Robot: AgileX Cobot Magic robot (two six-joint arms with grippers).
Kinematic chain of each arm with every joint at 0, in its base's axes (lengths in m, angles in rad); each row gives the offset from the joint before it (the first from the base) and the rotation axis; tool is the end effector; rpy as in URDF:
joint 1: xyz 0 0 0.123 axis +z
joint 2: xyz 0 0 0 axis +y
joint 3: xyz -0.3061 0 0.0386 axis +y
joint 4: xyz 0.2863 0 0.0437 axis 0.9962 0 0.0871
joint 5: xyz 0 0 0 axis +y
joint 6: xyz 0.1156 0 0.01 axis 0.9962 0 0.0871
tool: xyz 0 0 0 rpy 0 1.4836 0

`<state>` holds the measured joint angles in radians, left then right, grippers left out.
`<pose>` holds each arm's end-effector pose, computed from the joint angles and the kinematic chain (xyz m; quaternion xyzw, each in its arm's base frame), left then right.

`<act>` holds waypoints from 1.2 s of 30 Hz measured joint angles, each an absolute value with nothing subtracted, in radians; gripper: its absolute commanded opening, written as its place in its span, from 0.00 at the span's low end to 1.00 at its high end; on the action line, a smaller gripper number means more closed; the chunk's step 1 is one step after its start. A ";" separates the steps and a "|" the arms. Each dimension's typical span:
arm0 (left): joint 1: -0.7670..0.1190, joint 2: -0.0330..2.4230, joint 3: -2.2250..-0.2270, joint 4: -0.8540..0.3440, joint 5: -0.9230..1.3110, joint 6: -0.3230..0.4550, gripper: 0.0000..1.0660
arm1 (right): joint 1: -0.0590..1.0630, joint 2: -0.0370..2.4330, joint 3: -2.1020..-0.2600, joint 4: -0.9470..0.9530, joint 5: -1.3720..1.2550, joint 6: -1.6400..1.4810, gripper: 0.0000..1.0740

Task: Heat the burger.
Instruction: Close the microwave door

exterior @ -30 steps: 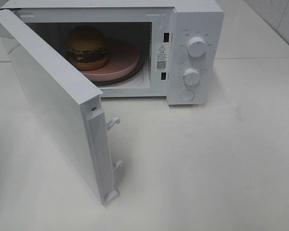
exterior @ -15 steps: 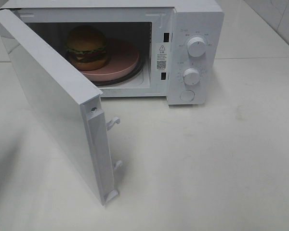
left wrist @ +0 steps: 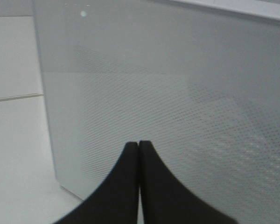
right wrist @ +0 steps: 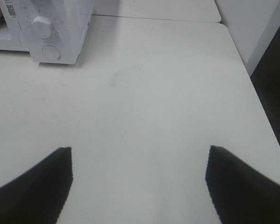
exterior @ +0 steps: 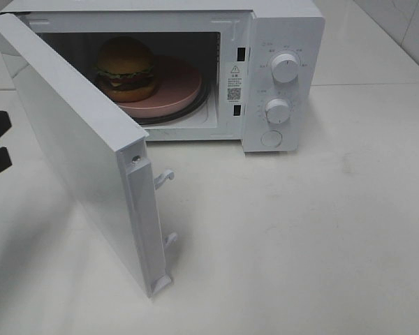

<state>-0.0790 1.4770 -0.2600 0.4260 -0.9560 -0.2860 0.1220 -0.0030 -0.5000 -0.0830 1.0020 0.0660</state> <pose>0.2527 -0.0593 0.1542 0.1260 0.7656 -0.1670 0.6083 0.0304 -0.0044 0.2907 -0.0230 0.8357 0.0101 0.5486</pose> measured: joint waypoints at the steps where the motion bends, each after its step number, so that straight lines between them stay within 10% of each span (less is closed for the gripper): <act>1: -0.079 1.477 -0.260 0.426 -0.956 -0.286 0.00 | 0.122 -0.003 -0.500 -0.083 1.002 0.066 0.71; 36: -0.534 1.739 -0.568 -0.037 -0.827 -0.148 0.00 | 0.122 -0.003 -0.500 -0.083 1.002 0.066 0.71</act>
<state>-0.5340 1.7390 -0.5680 -0.0370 -0.8270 -0.1480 0.1220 -0.0030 -0.5000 -0.0830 1.0020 0.0660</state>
